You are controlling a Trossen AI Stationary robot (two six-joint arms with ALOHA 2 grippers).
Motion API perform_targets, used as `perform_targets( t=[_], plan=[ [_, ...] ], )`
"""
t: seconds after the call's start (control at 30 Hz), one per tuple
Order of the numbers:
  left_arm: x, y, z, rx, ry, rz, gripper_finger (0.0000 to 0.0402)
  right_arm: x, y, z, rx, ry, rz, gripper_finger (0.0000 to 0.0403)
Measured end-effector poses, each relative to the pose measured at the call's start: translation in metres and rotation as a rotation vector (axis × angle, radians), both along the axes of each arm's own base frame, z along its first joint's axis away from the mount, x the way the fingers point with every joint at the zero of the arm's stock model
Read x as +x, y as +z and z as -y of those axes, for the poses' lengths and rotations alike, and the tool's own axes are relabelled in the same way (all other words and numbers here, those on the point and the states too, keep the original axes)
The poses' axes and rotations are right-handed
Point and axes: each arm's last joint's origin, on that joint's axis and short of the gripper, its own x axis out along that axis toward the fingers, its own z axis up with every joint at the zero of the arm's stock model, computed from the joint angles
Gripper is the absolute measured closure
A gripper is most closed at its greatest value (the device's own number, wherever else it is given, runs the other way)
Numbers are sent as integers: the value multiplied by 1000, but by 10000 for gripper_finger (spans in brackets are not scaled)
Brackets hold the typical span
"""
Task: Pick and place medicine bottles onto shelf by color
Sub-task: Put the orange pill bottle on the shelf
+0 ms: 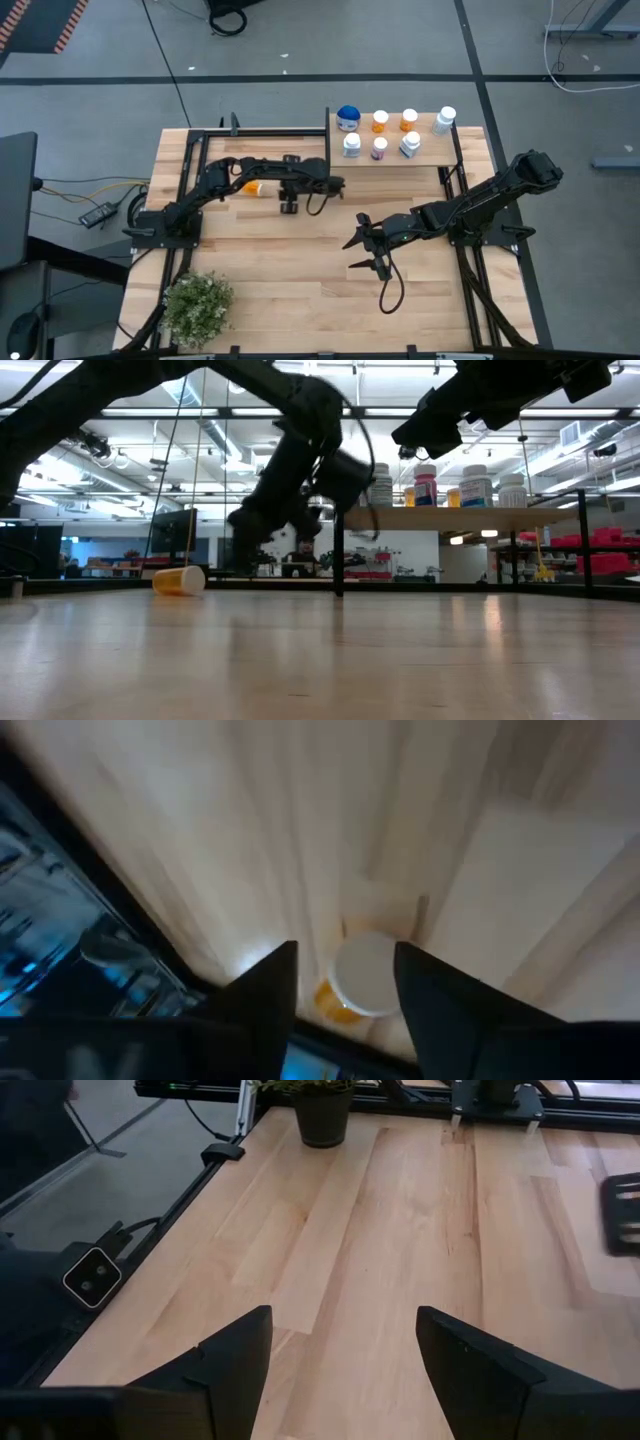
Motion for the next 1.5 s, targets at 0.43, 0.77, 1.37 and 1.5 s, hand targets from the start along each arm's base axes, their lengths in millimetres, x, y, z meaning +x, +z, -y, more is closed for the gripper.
perform_targets(
  t=[0.43,0.77,1.37,1.5],
  plan=[
    [-8,-12,12,-119,-21,-66,179,0,0,0,5,-2,-5,146],
    [-40,-47,20,-62,-17,-251,66,0,0,0,2,-1,-4,146],
    [-39,-43,5,-16,-30,-248,63,0,0,0,-7,4,-1,146],
    [-42,-43,-5,-19,-3,-248,63,0,0,0,-7,4,-1,146]
  ],
)
